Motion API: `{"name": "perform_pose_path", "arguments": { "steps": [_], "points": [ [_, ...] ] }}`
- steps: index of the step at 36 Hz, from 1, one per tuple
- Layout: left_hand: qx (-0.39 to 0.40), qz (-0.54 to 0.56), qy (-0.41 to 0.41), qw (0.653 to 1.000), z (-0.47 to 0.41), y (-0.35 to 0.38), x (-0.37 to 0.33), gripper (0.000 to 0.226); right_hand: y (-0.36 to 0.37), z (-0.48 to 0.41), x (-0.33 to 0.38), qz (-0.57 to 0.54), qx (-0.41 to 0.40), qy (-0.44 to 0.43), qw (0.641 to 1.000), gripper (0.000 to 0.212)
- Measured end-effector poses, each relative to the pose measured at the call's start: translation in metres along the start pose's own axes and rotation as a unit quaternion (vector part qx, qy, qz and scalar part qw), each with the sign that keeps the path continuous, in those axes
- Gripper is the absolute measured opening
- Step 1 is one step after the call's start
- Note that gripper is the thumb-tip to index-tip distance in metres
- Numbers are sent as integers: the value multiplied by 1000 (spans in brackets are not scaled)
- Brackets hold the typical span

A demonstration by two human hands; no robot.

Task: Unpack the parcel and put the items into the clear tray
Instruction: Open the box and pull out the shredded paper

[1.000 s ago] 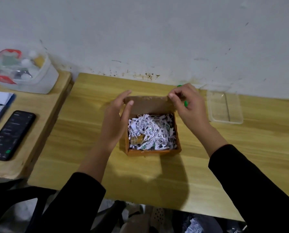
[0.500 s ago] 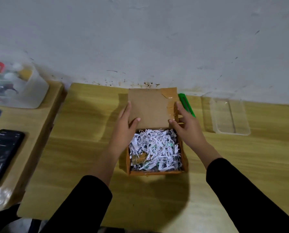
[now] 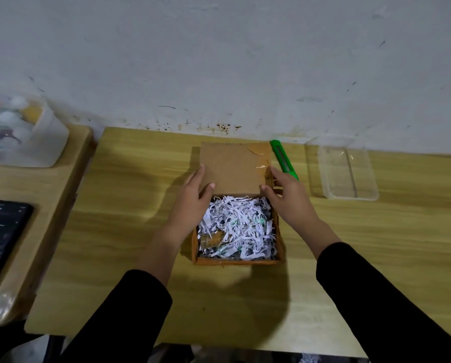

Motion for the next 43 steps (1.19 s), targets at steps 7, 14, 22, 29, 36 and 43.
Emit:
{"name": "perform_pose_path", "arguments": {
  "steps": [7,14,22,29,36,43],
  "points": [
    [-13,-87,26,996,18,-10,-5,57,-13,20,9,51,34,-22,998,51],
    [-33,-191,128,973,53,-22,-23,52,-14,49,30,103,86,-111,985,47],
    [147,-380,139,902,66,9,-20,87,15,55,39,186,271,-116,937,90],
    [162,-472,101,861,54,26,-22,107,37,45,38,242,343,-74,905,104],
    [209,-504,61,836,43,39,-16,104,53,37,37,270,361,-64,890,112],
    [220,-512,53,829,41,45,-14,95,62,40,30,293,343,-73,890,101]
  ]
}}
Point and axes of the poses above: each hand's wrist, its own z-axis away from the middle knuckle, its own y-axis out of the palm, x = y × z, the point moved 4 cm from there along -z, towards the middle knuckle, and after that the axes turned 7 degrees about -y, right-handed, at the moved point
